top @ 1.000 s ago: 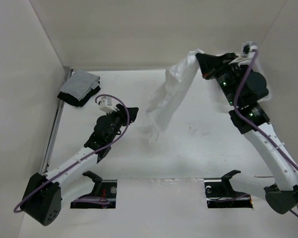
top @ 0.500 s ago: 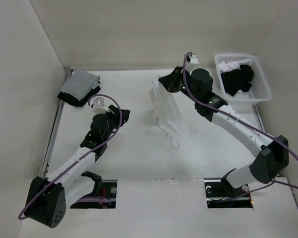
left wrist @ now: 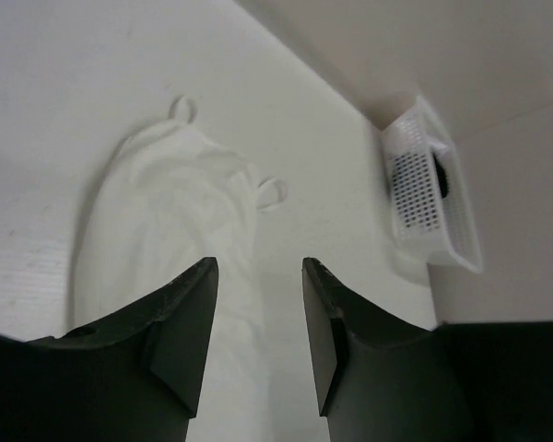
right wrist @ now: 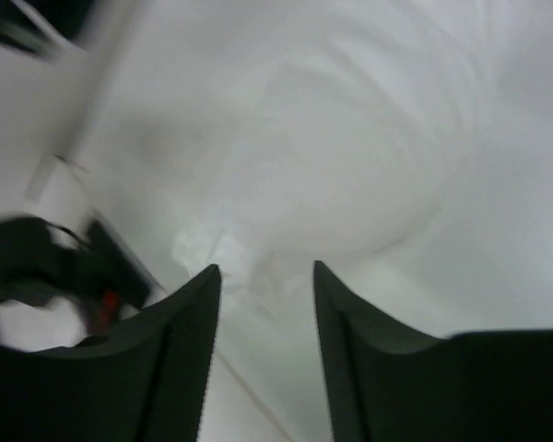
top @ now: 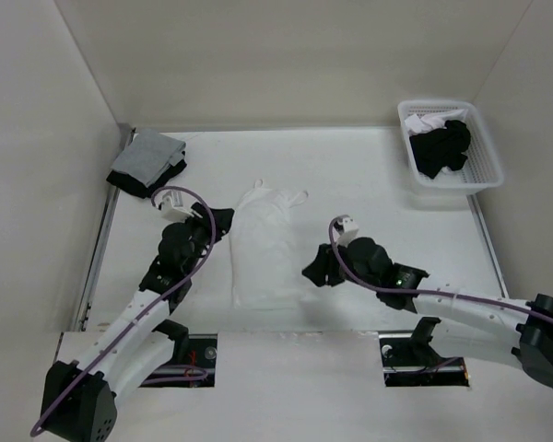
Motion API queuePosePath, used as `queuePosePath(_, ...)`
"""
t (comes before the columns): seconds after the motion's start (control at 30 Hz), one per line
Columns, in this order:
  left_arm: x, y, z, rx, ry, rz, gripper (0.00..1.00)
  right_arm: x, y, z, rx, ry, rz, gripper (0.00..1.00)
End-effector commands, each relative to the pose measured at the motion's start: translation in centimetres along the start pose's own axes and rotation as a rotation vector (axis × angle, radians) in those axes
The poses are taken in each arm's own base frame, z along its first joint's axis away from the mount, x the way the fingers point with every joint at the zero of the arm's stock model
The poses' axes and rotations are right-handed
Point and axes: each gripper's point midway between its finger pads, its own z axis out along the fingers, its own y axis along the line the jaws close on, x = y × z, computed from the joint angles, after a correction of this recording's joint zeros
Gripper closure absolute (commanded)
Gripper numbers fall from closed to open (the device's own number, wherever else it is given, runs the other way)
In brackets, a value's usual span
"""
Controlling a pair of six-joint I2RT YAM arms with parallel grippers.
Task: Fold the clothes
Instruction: Move the tank top to the center of the board, then flatten the tank top out
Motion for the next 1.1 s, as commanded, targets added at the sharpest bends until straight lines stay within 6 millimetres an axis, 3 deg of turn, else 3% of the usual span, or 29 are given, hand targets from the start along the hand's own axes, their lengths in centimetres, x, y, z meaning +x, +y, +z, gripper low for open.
queuePosePath(0.0, 2.6, 4.9, -0.4, -0.144, 0.072, 0.028, 0.60, -1.5, -1.7, -2.5, 0.054, -0.104, 0.070, 0.45)
queuePosePath(0.13, 3.8, 7.1, -0.9, -0.210, 0.111, 0.060, 0.60, -2.1, -4.9, -2.0, 0.141, -0.120, 0.132, 0.77)
queuePosePath(0.2, 4.5, 8.0, -1.2, -0.248, 0.139, 0.090, 0.62, -1.3, -5.9, -0.6, 0.174, -0.066, 0.138, 0.84)
queuePosePath(0.27, 4.9, 9.2, -1.7, -0.306, 0.156, 0.128, 0.63, -0.6, -6.6, 1.1, 0.209, -0.030, 0.130, 0.82)
queuePosePath(0.33, 5.7, 10.5, -2.6, -0.377, 0.194, 0.174, 0.67, 0.1, -7.0, 2.9, 0.228, 0.006, 0.126, 0.69)
queuePosePath(0.5, 8.1, 11.8, -4.6, -0.486, 0.287, 0.245, 0.74, -0.4, -6.6, 6.7, 0.212, 0.015, 0.128, 0.53)
queuePosePath(0.63, 9.5, 12.5, -6.0, -0.565, 0.350, 0.303, 0.77, -0.8, -6.9, 8.9, 0.232, 0.016, 0.130, 0.52)
queuePosePath(0.87, 12.1, 11.2, -9.8, -0.631, 0.498, 0.330, 0.82, -1.8, -7.9, 11.7, 0.237, -0.006, 0.185, 0.52)
queuePosePath(0.97, 11.9, 11.1, -11.7, -0.687, 0.483, 0.312, 0.75, -1.7, -7.8, 12.4, 0.227, -0.001, 0.214, 0.52)
queuePosePath(1.07, 13.1, 11.0, -12.6, -0.704, 0.533, 0.307, 0.69, -2.3, -7.1, 12.1, 0.192, -0.033, 0.226, 0.52)
